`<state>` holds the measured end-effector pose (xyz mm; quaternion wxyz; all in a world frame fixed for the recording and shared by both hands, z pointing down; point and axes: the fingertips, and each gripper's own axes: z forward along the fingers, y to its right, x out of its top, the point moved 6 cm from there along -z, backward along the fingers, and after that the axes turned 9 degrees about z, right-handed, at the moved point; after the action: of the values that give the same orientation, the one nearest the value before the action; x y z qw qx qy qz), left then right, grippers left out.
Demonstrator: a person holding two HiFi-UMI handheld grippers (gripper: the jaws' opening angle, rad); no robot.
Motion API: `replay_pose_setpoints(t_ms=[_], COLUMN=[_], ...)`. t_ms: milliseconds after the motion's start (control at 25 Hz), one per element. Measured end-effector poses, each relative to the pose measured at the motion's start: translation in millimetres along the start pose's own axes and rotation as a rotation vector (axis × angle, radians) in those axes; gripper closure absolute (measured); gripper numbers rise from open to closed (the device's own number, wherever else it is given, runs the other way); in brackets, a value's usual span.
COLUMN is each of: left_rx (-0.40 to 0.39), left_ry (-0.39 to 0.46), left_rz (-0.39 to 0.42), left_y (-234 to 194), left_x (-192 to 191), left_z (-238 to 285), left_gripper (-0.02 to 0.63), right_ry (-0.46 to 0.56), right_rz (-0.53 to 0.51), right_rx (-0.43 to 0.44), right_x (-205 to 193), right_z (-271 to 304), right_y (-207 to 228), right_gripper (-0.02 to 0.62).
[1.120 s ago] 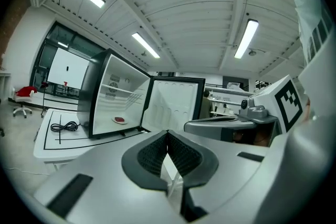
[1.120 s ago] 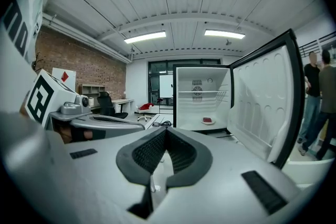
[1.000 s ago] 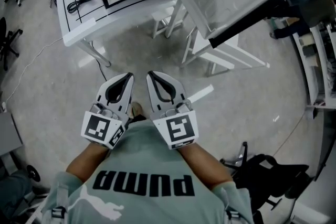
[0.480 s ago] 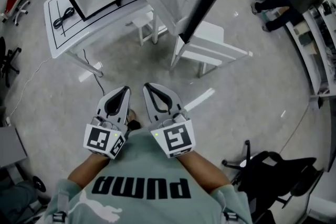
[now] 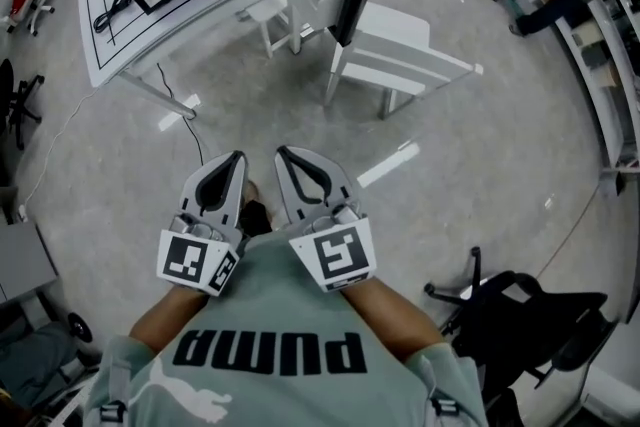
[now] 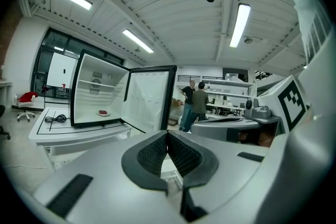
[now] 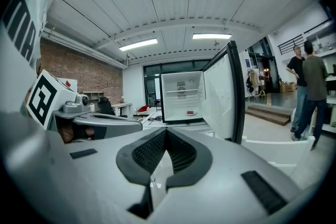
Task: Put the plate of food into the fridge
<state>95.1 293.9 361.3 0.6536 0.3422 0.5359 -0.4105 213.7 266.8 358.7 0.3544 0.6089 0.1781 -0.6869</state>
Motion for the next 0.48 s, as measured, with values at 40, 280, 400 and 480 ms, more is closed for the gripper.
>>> replay_pose_setpoints(t_ms=[40, 280, 400, 480], left_rx=[0.002, 0.016, 0.014, 0.011], left_ry=[-0.005, -0.032, -0.035, -0.038], left_rz=[-0.001, -0.016, -0.014, -0.012], left_y=[2, 6, 4, 1], left_x=[-2, -14, -16, -17], left_z=[0, -4, -4, -4], left_gripper=[0.601, 0.601, 0.601, 0.601], right_ry=[-0.005, -0.039, -0.043, -0.04], right_rz=[0.0, -0.004, -0.002, 0.001], right_rx=[0.002, 0.027, 0.036, 0.038], right_x=[-3, -15, -20, -19], right_z=[-1, -4, 0, 3], right_y=[1, -1, -3, -5], right_gripper=[0.591, 0.592, 0.592, 0.592])
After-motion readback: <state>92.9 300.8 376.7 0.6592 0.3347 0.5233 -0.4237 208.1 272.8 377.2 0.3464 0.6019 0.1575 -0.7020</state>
